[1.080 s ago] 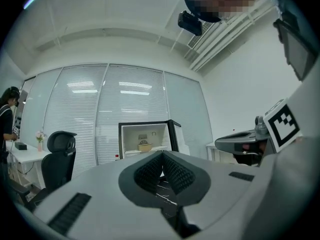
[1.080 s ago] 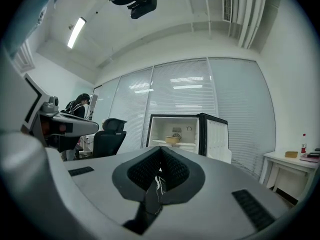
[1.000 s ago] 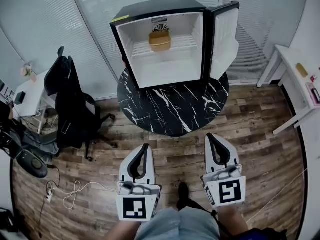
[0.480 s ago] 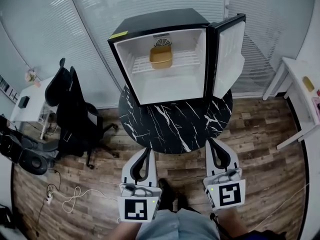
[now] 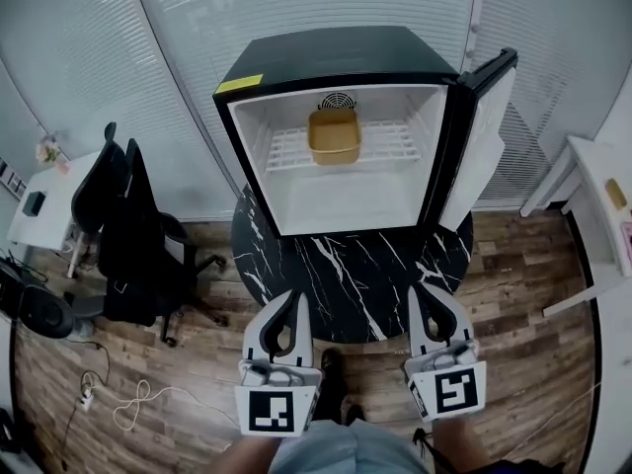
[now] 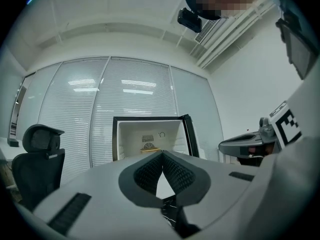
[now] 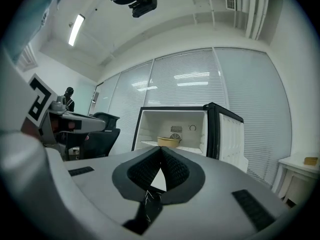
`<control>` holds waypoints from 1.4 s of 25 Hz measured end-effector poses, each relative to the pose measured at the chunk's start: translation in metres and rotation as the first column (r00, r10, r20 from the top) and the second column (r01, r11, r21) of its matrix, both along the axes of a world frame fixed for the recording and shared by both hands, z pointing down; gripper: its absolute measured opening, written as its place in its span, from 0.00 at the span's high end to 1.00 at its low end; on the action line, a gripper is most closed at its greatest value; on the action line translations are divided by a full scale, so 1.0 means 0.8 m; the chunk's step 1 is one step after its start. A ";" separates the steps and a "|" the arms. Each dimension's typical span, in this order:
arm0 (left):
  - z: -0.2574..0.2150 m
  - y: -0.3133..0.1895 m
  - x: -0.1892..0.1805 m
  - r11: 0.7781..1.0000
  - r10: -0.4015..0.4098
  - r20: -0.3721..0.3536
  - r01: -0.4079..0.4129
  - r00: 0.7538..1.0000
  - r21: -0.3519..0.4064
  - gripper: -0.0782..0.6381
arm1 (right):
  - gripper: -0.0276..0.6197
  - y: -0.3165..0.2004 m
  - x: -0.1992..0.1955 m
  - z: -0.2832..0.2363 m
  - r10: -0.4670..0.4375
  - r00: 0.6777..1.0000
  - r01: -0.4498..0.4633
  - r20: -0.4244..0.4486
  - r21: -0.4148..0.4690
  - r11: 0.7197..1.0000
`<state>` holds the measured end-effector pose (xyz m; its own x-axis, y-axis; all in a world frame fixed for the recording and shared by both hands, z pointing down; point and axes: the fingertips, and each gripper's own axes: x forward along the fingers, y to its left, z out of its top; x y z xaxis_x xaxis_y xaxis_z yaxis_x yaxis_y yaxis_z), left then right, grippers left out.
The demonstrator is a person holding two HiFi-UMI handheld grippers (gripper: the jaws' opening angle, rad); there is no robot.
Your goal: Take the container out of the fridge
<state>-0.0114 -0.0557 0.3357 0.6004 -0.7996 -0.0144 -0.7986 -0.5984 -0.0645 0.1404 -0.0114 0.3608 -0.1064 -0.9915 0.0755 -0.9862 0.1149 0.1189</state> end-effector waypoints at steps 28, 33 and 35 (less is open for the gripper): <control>-0.033 -0.241 0.038 0.998 0.026 -0.093 -0.021 0.995 0.052 0.87 | 0.93 -0.241 0.000 -0.069 -0.093 0.987 0.109 -0.132 0.120 0.987; -0.032 -0.244 0.058 0.999 0.016 -0.065 -0.013 0.998 0.049 0.87 | 0.92 -0.258 0.011 -0.075 -0.137 0.980 0.156 -0.143 0.135 0.978; -0.031 -0.247 0.064 0.999 0.009 -0.062 -0.007 0.998 0.044 0.87 | 0.92 -0.266 0.011 -0.074 -0.161 0.974 0.182 -0.157 0.128 0.975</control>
